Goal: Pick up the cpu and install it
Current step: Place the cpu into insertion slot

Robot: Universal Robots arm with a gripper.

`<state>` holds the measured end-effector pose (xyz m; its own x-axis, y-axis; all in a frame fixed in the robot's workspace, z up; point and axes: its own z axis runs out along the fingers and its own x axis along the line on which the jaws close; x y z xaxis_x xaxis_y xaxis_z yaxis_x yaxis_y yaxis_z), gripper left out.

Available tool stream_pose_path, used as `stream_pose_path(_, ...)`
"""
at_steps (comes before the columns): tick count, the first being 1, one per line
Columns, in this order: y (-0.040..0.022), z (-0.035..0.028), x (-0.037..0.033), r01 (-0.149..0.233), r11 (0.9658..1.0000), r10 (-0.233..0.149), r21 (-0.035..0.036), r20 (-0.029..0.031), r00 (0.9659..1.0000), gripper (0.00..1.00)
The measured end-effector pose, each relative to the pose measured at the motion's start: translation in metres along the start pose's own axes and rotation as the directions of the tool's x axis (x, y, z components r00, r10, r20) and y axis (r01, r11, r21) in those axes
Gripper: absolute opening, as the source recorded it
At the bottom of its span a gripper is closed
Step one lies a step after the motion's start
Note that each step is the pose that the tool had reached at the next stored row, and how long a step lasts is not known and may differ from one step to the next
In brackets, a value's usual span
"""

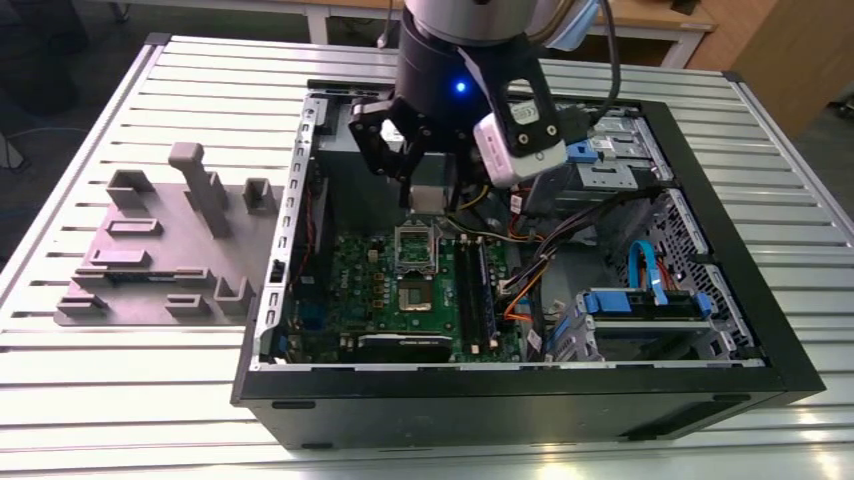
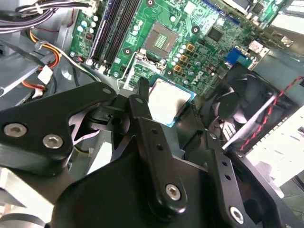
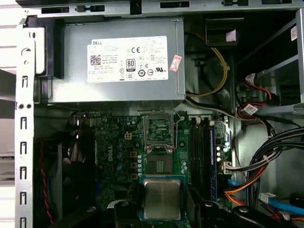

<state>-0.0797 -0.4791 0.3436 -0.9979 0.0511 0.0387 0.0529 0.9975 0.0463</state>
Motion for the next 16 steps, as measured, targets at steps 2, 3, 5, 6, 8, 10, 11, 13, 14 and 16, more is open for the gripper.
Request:
stream_pose_path(2, -0.0002, 0.0037, -0.0003, -0.022, 0.9998, 0.022, -0.0011, 0.0013, 0.9998, 0.47)
stream_pose_path(3, -0.0002, 0.0055, -0.0009, -0.024, 0.9997, 0.024, -0.0012, 0.0014, 0.9997, 0.47)
stream_pose_path(5, -0.0002, 0.009, -0.0043, -0.022, 0.9997, 0.022, -0.0006, 0.0014, 0.9997, 0.47)
stream_pose_path(6, -0.0002, 0.0108, -0.0055, -0.015, 0.9999, 0.015, 0.0006, 0.0012, 0.9999, 0.47)
stream_pose_path(8, -0.0004, 0.0144, -0.0064, 0.007, 1.0, -0.007, 0.0026, 0.0003, 1.0, 0.47)
stream_pose_path(10, -0.0005, 0.0179, -0.0075, 0.013, 0.9999, -0.013, 0.0031, -0.0001, 0.9999, 0.47)
stream_pose_path(11, -0.0005, 0.0197, -0.008, 0.013, 0.9999, -0.013, 0.003, -0.0001, 0.9999, 0.47)
stream_pose_path(13, -0.0007, 0.0234, -0.009, 0.013, 0.9999, -0.013, 0.003, -0.0001, 0.9999, 0.47)
stream_pose_path(14, -0.0007, 0.0252, -0.0094, 0.013, 0.9999, -0.013, 0.0031, -0.0001, 0.9999, 0.47)
stream_pose_path(16, -0.0009, 0.0288, -0.01, 0.013, 0.9999, -0.013, 0.0031, -0.0001, 0.9999, 0.47)
